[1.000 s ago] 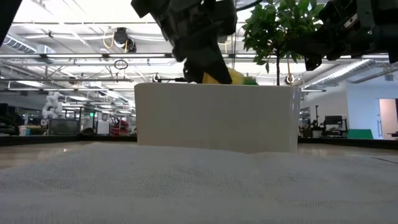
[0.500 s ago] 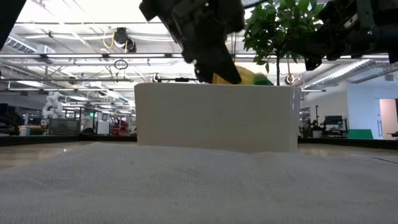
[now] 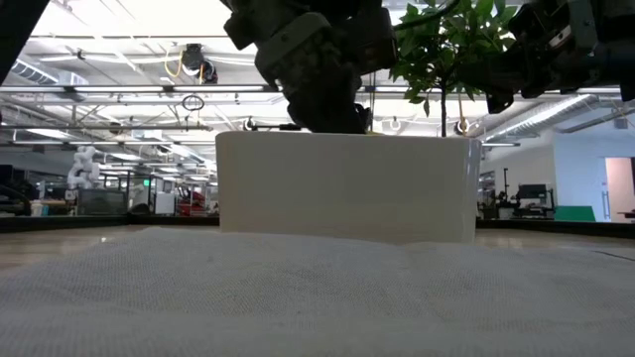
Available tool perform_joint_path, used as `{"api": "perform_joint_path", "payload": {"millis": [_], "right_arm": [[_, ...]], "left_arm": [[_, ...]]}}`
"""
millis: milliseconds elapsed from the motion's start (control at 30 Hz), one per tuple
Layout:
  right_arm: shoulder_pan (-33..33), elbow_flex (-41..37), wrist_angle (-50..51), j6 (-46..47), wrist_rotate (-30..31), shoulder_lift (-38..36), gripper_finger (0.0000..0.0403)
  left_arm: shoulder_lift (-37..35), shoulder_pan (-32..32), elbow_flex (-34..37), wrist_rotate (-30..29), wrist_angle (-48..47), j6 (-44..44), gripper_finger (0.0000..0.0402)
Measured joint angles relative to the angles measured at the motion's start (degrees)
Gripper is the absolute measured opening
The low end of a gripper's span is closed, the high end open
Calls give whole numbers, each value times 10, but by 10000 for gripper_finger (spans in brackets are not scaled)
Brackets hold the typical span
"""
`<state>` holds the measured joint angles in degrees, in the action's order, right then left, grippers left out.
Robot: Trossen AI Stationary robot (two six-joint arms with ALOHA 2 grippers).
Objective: Pick and placing Produce into tupperware
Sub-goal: Put the pineapple into the bin
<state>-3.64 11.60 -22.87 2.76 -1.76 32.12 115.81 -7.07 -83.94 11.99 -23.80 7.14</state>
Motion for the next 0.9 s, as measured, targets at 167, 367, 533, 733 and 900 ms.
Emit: {"api": "perform_joint_path", "payload": {"millis": [167, 367, 533, 733, 900], "right_arm": [[0, 0, 2, 0, 0, 2, 0], [0, 0, 3, 0, 0, 2, 0], [0, 0, 3, 0, 0, 2, 0], [0, 0, 2, 0, 0, 2, 0], [0, 0, 2, 0, 0, 2, 0]], "left_arm": [[0, 2, 0, 0, 4, -6, 196], [1, 3, 0, 2, 2, -27, 198], [1, 3, 0, 19, 1, -34, 218], [2, 3, 1, 19, -1, -34, 235], [2, 3, 1, 19, -1, -30, 236]]}}
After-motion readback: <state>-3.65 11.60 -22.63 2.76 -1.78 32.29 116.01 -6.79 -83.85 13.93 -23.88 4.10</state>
